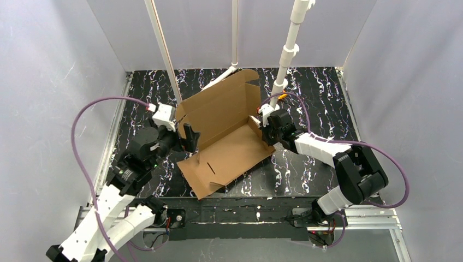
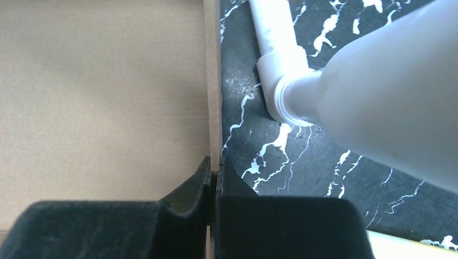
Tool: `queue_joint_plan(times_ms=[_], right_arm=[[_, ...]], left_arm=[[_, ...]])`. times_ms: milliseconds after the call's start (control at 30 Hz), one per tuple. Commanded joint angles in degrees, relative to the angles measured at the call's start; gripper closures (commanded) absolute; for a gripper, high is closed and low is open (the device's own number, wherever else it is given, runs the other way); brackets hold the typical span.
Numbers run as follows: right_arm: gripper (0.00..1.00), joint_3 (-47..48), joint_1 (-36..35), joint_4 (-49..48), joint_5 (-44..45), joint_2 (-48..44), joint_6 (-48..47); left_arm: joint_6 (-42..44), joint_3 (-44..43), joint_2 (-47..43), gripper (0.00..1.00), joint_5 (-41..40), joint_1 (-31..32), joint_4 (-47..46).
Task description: Fold the paper box
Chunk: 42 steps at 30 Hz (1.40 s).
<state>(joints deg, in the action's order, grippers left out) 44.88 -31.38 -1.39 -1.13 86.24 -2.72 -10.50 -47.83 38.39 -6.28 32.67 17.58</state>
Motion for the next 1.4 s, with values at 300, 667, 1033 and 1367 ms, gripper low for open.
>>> queue_joint_plan(times_ms=[300, 667, 1033, 1367], right_arm=[[0.95, 2.48, 0.17, -4.08, 7.39, 2.84, 12.74], [0.95, 2.31, 0.17, -4.28, 5.53, 3.37, 12.35], [0.95, 2.49, 0.13, -4.18, 5.01, 3.56, 12.03], [0.95, 2.68, 0.13, -3.78, 3.13, 4.39, 12.38]], left_arm=[[-31.34, 3.84, -17.03, 0.13, -1.11, -0.50, 26.65], [-31.67, 12.21, -1.66, 0.69, -13.62, -0.65, 9.91], [-34.47, 12.26, 22.00, 0.94, -17.21, -1.74, -9.75], [-51.39, 15.34, 30.47, 0.97, -17.54, -1.90, -21.44]])
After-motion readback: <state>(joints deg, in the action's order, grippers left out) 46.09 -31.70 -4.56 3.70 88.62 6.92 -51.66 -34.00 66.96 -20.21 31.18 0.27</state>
